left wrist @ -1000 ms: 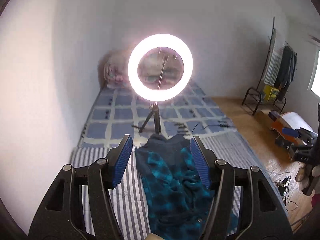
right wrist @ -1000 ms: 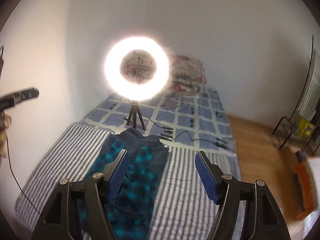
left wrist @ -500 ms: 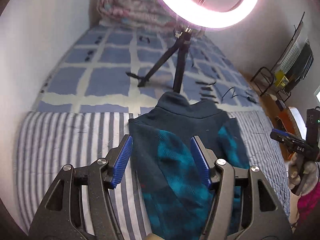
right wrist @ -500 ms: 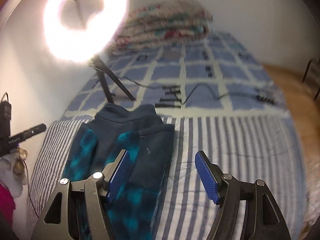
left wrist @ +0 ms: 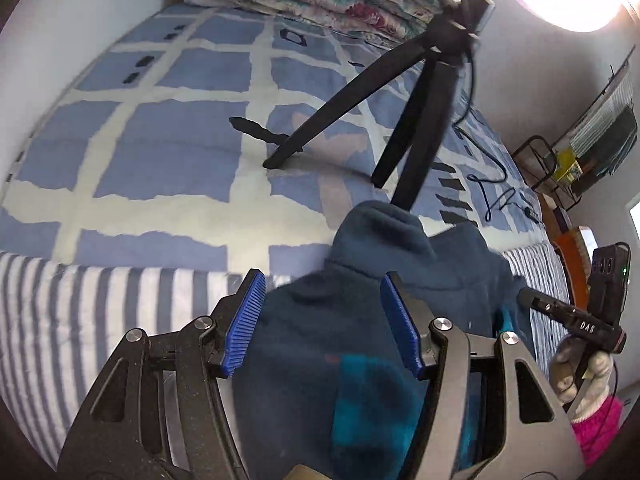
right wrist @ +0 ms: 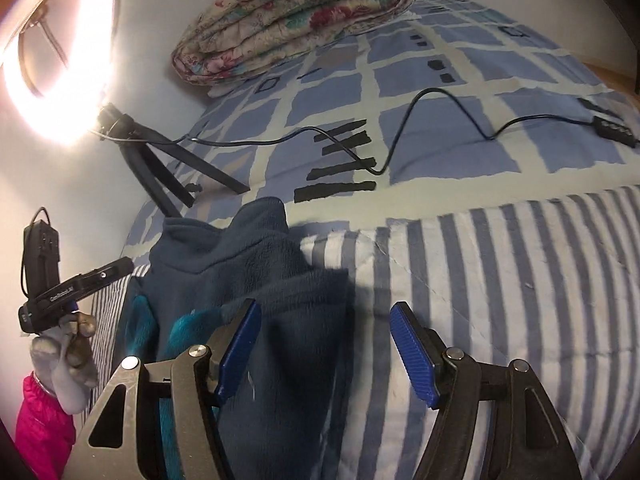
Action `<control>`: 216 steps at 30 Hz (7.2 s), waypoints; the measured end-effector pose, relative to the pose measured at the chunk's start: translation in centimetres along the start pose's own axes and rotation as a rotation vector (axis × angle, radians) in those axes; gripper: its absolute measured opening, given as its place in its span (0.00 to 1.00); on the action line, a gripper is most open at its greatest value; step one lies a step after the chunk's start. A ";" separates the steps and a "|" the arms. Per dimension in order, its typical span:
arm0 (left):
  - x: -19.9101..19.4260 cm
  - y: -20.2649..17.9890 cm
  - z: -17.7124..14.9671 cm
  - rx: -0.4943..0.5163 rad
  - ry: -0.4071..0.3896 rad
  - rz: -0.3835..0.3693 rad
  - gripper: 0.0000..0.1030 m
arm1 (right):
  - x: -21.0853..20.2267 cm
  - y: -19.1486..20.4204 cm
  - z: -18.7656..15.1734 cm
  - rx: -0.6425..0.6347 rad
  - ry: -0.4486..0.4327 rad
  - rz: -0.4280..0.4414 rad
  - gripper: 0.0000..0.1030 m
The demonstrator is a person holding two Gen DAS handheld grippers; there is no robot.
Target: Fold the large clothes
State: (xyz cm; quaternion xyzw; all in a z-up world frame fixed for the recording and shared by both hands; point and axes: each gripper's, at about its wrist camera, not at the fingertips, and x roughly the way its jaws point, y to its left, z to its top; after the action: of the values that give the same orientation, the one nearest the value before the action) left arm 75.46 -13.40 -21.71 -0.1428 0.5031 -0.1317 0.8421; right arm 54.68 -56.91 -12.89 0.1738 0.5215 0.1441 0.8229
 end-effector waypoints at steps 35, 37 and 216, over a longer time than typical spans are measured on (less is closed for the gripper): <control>-12.6 -7.0 -5.5 0.157 -0.227 -0.020 0.08 | -9.8 9.3 -2.7 -0.220 -0.181 0.028 0.07; -14.8 -7.5 -6.9 0.154 -0.240 -0.030 0.08 | -11.4 10.0 -3.7 -0.227 -0.190 0.043 0.07; -15.0 -2.8 -25.9 -0.030 -0.088 0.144 0.50 | -13.4 8.1 -24.3 -0.149 -0.040 -0.172 0.30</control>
State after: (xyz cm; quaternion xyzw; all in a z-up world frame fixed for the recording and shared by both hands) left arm 45.39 -13.33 -20.23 -0.1248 0.4766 -0.0568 0.8683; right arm 26.53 -51.94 -8.13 0.0695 0.5056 0.1079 0.8532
